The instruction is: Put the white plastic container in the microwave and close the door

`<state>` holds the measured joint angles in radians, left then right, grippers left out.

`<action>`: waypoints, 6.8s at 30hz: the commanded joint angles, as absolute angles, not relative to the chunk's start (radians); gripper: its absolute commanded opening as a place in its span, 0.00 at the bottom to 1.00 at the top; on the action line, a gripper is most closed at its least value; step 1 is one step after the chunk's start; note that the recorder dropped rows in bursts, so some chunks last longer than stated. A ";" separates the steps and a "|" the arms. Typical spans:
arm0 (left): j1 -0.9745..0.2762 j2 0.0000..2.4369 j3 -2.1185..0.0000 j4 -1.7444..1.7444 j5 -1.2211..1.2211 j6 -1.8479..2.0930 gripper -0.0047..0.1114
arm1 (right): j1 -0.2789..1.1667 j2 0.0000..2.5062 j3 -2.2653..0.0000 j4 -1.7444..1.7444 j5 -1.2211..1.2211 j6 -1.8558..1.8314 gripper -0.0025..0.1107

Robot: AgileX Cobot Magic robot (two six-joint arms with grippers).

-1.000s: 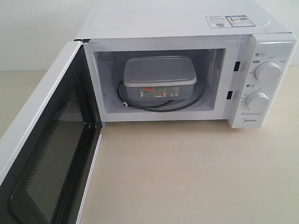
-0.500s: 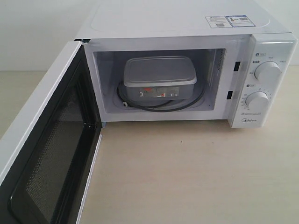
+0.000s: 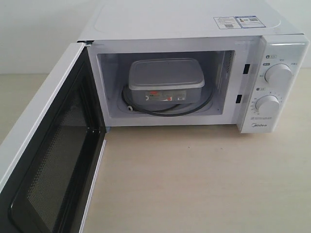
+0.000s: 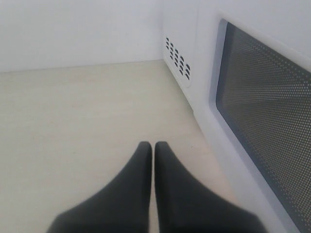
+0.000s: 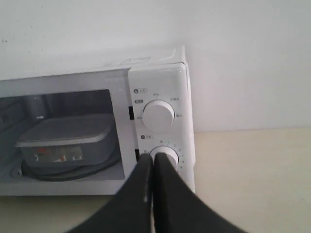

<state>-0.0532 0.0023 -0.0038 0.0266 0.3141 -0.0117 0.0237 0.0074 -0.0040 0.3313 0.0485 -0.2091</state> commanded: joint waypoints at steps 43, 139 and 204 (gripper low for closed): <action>-0.051 0.000 0.000 0.027 0.314 -0.010 0.07 | 0.022 0.000 0.000 -0.080 0.367 0.152 0.02; -0.071 0.917 -0.661 -1.092 0.932 1.444 0.07 | 0.022 0.000 0.000 -0.080 0.368 0.155 0.02; -0.371 1.665 -1.085 -1.744 0.508 1.992 0.07 | 0.022 0.000 0.000 -0.080 0.368 0.155 0.02</action>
<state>-0.3666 1.6392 -1.0714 -1.7322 0.5132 1.9925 0.0237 0.0051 0.0000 -0.0709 0.3712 0.1578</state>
